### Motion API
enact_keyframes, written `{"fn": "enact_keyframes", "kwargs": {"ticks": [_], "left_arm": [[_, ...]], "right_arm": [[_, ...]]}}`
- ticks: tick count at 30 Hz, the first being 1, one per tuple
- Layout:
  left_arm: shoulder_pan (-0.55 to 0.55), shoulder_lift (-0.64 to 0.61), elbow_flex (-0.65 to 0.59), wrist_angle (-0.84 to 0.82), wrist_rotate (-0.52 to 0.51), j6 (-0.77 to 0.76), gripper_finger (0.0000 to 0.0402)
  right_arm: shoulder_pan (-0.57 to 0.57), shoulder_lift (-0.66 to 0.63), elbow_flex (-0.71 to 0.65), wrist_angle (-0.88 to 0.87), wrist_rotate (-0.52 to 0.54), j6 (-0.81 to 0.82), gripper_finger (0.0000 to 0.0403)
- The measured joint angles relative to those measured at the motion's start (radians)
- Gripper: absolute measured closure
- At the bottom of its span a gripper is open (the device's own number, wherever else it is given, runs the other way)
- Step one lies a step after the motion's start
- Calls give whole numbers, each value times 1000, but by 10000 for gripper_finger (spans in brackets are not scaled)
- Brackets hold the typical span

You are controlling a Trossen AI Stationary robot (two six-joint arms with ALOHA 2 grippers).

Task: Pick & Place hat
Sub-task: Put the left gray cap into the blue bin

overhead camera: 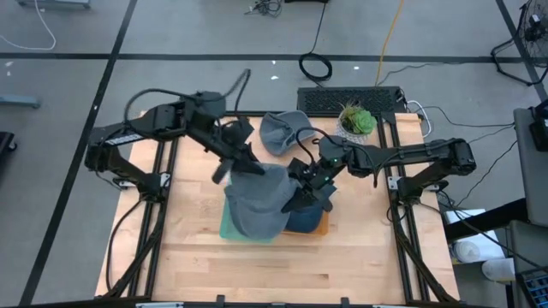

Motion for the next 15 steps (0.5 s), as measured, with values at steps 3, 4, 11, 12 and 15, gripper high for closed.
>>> {"fn": "enact_keyframes", "kwargs": {"ticks": [3,4,11,12,15], "left_arm": [[7,-31,0,40,83,-47,397],[10,-36,0,67,111,-70,397],[22,-102,1,133,228,-191,399],[23,-112,0,128,233,-199,399],[23,-139,2,132,243,-215,400]], "right_arm": [[-2,-1,0,0,34,-100,376],[-2,-3,0,0,54,-119,365],[-28,-21,0,-1,81,-166,262],[-36,-23,0,-1,82,-166,247],[-69,-51,0,-14,77,-166,212]]}}
